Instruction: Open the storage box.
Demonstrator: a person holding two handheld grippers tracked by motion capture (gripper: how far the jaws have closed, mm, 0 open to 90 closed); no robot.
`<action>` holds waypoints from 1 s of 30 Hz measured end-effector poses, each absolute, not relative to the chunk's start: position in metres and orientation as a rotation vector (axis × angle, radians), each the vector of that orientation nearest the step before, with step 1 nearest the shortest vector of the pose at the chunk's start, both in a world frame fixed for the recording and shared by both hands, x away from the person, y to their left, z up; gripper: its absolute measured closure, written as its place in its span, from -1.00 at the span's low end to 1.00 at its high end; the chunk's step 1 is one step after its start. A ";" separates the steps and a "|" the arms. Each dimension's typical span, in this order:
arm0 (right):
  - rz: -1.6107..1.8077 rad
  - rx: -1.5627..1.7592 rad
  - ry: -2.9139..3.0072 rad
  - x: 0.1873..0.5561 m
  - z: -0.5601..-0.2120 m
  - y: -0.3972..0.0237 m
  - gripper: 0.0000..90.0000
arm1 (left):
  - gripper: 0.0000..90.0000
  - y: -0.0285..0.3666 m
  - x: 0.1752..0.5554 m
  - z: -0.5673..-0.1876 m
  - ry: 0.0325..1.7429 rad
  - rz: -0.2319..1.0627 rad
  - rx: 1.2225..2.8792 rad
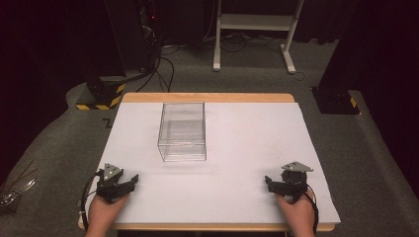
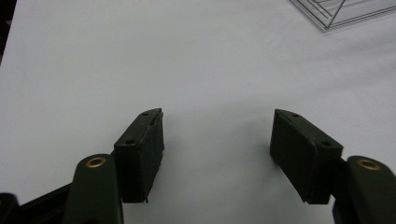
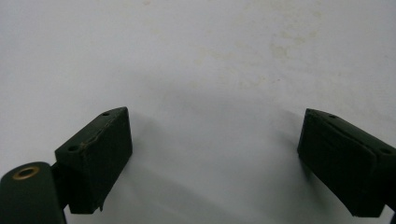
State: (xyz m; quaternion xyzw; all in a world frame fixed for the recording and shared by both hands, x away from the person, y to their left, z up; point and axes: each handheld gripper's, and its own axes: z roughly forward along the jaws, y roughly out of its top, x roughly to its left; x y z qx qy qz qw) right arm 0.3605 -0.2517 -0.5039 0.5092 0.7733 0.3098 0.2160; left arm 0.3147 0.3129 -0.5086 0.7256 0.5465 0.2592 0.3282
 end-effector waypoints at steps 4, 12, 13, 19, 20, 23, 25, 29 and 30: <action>0.859 1.414 2.144 0.361 -0.504 -0.252 -0.78 | -0.22 0.313 0.315 -0.509 1.431 0.677 1.899; 0.865 1.412 2.145 0.360 -0.504 -0.252 -0.76 | -0.22 0.313 0.315 -0.508 1.436 0.676 1.897; 0.866 1.409 2.146 0.361 -0.504 -0.252 -0.76 | -0.22 0.313 0.315 -0.508 1.434 0.677 1.899; 0.866 1.410 2.143 0.360 -0.504 -0.252 -0.76 | -0.23 0.313 0.315 -0.508 1.434 0.678 1.902; 0.866 1.409 2.143 0.360 -0.504 -0.252 -0.76 | -0.23 0.312 0.315 -0.508 1.436 0.678 1.901; 0.866 1.409 2.143 0.360 -0.504 -0.252 -0.76 | -0.23 0.311 0.315 -0.508 1.433 0.687 1.906; 0.866 1.409 2.143 0.360 -0.504 -0.252 -0.76 | -0.25 0.311 0.314 -0.507 1.429 0.696 1.918; 0.866 1.408 2.143 0.360 -0.504 -0.252 -0.76 | -0.28 0.312 0.313 -0.504 1.439 0.667 1.912; 0.866 1.408 2.143 0.360 -0.504 -0.252 -0.76 | -0.27 0.312 0.312 -0.501 1.439 0.649 1.898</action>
